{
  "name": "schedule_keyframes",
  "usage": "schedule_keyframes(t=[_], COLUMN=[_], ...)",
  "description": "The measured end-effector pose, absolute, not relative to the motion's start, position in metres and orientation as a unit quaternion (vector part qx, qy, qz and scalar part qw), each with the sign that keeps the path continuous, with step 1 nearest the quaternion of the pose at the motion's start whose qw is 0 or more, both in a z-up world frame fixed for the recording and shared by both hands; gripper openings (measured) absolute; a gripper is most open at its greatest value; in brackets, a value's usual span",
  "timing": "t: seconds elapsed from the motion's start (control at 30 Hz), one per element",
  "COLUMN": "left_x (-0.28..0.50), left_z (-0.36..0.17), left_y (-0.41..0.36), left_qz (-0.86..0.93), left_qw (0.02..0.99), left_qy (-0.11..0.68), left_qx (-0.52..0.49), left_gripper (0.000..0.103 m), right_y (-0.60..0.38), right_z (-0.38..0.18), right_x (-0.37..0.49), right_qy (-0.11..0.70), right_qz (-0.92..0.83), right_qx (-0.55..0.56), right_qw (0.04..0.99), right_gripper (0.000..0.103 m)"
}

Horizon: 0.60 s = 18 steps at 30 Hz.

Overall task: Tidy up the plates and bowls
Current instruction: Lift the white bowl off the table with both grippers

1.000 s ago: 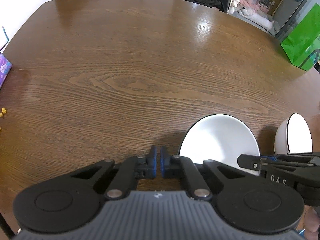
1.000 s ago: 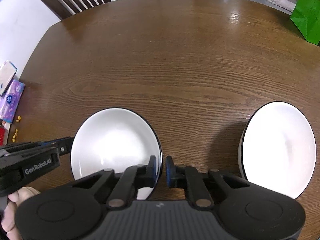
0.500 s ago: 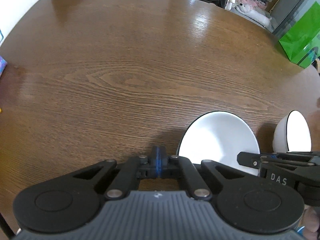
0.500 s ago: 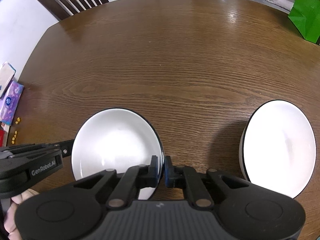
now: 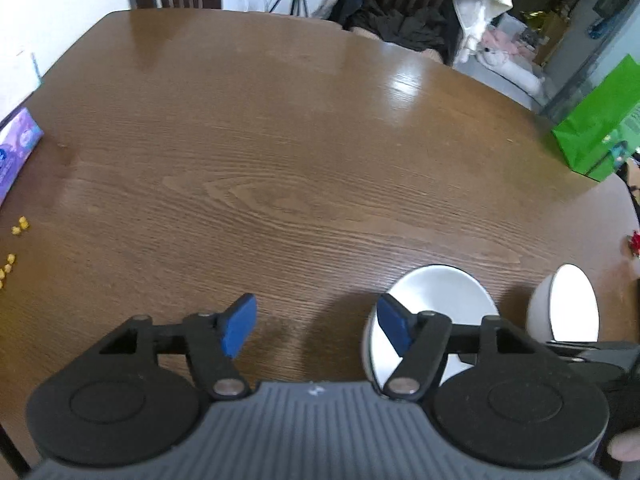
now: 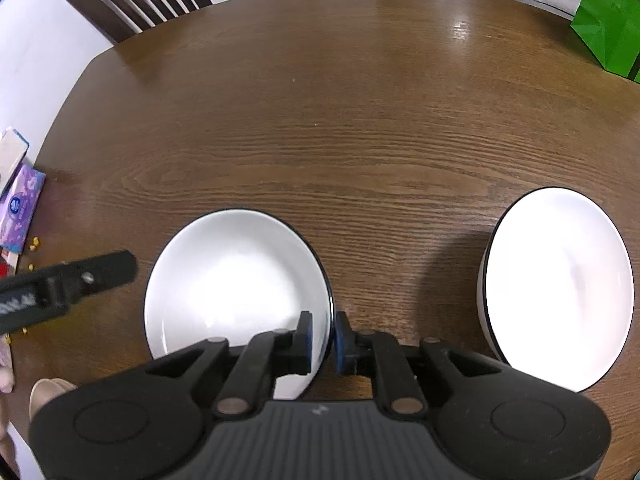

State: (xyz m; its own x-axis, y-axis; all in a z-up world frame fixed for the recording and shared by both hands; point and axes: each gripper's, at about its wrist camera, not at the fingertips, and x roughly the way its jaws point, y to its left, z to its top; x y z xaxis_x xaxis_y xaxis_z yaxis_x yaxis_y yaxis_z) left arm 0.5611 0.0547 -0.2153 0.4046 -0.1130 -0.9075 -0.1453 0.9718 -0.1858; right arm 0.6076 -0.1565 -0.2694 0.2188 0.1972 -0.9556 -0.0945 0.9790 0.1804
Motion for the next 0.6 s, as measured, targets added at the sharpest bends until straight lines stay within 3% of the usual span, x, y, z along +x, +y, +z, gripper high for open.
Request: schedule_keyframes(t=[0.13,0.2,0.23,0.27,0.47,0.6], left_x=[0.563,0.564,0.566,0.567,0.572,0.571], left_z=[-0.218,-0.223,-0.227,-0.231,-0.243,-0.242], left_y=[0.043,0.036,0.035,0.033,0.032,0.029], left_qz=[-0.011,-0.013,-0.012,-0.014,-0.040,-0.035], left_qw=[0.826,0.821,0.816,0.811,0.801,0.804], left_qy=[0.554,0.564,0.570,0.577,0.586,0.584], left_qx=[-0.106,-0.093,-0.089,-0.090,-0.115,-0.105], left_gripper=[0.067,0.055,0.039,0.031,0.006,0.006], right_y=[-0.157,-0.157,-0.157,-0.157,-0.155,-0.155], right_z=[-0.269,-0.270,-0.270,-0.270,-0.273,-0.273], right_x=[0.607,0.607,0.607,0.608,0.610,0.609], right_qy=[0.619,0.619,0.620,0.620,0.622,0.621], right_qz=[0.095,0.094,0.094,0.094,0.094,0.093], right_qx=[0.041,0.042,0.043,0.043,0.044,0.045], right_qw=[0.779,0.778,0.778,0.778,0.776,0.777], right_gripper=[0.012,0.012,0.012,0.012,0.009,0.008])
